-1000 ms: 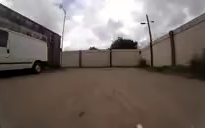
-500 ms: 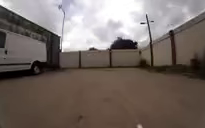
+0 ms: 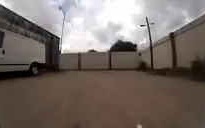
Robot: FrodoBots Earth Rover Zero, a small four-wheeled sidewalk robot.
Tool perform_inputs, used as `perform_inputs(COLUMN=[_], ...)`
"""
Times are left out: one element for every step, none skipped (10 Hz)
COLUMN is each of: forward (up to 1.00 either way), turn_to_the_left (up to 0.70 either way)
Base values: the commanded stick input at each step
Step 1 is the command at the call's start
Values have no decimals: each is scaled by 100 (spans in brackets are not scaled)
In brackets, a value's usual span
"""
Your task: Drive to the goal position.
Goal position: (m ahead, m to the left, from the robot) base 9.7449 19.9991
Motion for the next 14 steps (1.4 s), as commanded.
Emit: perform_inputs(forward=[30, 30, 30, 30, 30, 30, 30, 30, 30, 30, 30, 30, 30, 30], turn_to_the_left=[0, 0, 0, 0, 0, 0, 0, 0, 0, 0, 0, 0, 0, 0])
